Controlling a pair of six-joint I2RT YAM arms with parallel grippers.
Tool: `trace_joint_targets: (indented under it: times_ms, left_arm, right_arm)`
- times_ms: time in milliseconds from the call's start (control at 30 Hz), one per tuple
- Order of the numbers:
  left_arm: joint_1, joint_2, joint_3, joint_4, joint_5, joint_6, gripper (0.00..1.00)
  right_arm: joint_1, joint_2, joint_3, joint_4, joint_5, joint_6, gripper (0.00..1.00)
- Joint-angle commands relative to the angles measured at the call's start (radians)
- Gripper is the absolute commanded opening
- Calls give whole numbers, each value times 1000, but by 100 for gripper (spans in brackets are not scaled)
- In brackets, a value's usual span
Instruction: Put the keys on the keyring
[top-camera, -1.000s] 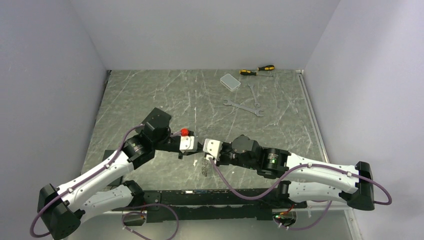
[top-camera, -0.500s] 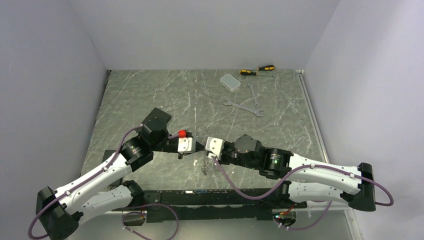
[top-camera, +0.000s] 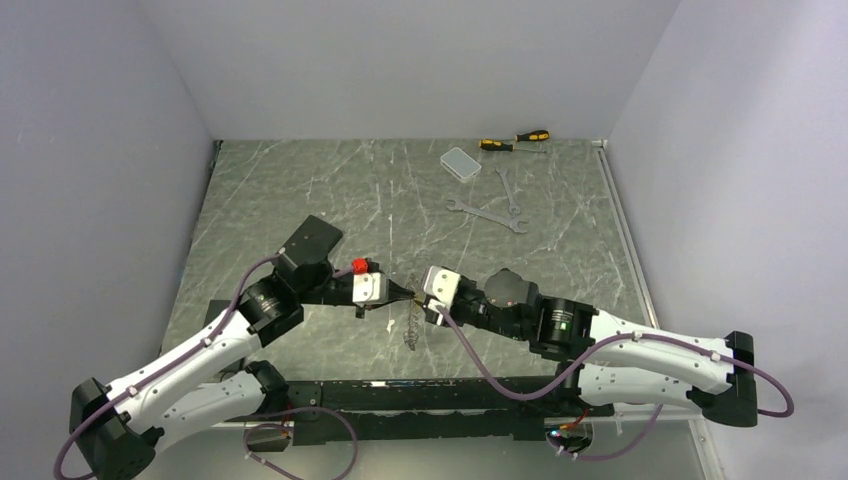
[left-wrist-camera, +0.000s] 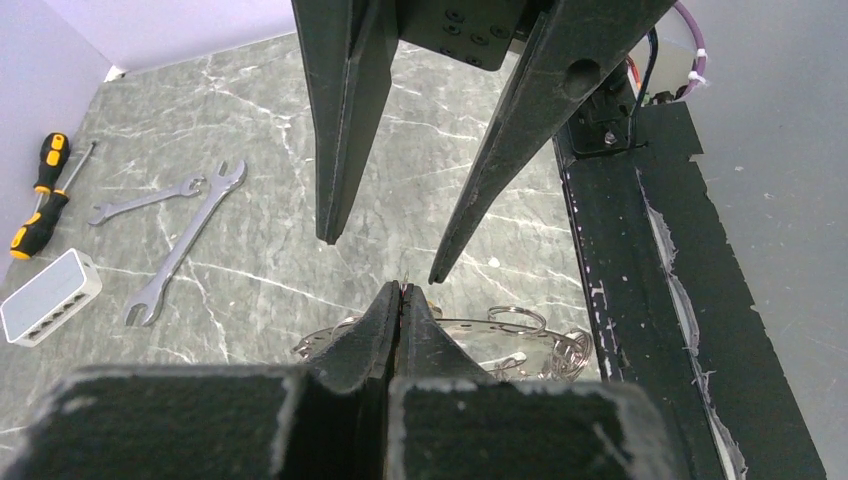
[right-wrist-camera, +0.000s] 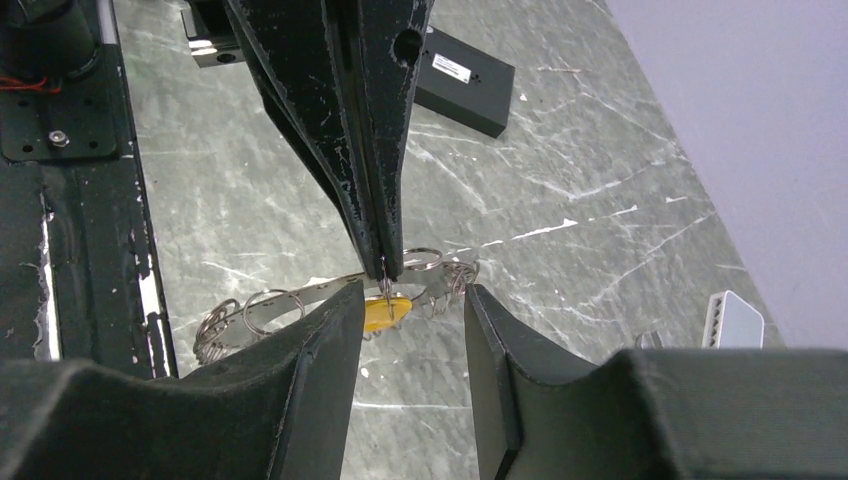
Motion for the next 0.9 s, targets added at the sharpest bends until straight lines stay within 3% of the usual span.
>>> trace_joint_targets:
  times_ms: [0, 867]
  left_arm:
    - [-2, -34, -4, 91, -4, -29, 0]
    - [-2, -91, -80, 188, -22, -99, 0]
  right_arm:
    - [4, -23, -25, 55, 10, 20, 45]
    - [3, 22, -51, 140, -2, -16, 22]
